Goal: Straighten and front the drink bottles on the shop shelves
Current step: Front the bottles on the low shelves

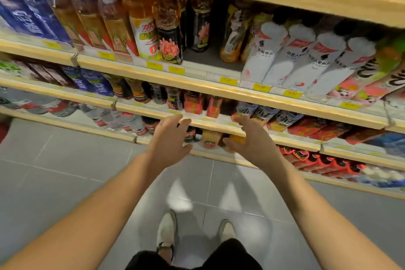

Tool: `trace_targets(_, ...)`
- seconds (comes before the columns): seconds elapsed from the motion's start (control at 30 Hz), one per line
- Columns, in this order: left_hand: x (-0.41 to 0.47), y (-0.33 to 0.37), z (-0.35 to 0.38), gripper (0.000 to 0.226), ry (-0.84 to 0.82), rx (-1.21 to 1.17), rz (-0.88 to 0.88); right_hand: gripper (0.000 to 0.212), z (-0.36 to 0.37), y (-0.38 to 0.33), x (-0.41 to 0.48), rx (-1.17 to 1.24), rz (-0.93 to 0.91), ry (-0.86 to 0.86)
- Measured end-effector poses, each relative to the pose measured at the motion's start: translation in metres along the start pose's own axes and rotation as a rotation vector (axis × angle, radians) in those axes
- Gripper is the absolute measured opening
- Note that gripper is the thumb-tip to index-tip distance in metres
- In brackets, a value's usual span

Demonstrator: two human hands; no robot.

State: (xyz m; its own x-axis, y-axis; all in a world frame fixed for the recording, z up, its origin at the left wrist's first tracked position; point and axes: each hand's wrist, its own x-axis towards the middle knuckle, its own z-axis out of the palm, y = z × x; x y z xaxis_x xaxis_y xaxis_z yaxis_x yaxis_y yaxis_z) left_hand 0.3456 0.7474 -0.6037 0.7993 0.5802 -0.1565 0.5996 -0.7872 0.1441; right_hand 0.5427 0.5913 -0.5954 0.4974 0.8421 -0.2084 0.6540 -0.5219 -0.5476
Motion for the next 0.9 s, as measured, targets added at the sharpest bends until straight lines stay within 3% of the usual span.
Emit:
trace_targets(0.37,0.079,-0.043,0.095,0.075,-0.084,-0.138,0.074,0.073,0.064,0.047,0.075,-0.007,0.131,0.004)
trace_targets(0.67,0.132,-0.066,0.193,0.079,0.03,-0.131,0.09,0.079,0.113,0.092,0.14,0.075,0.088,0.146)
trace_targets(0.9,0.154,-0.081,0.226,0.083,0.068,-0.091,0.17,0.079,0.127,0.095,0.176,0.062,0.043,0.174)
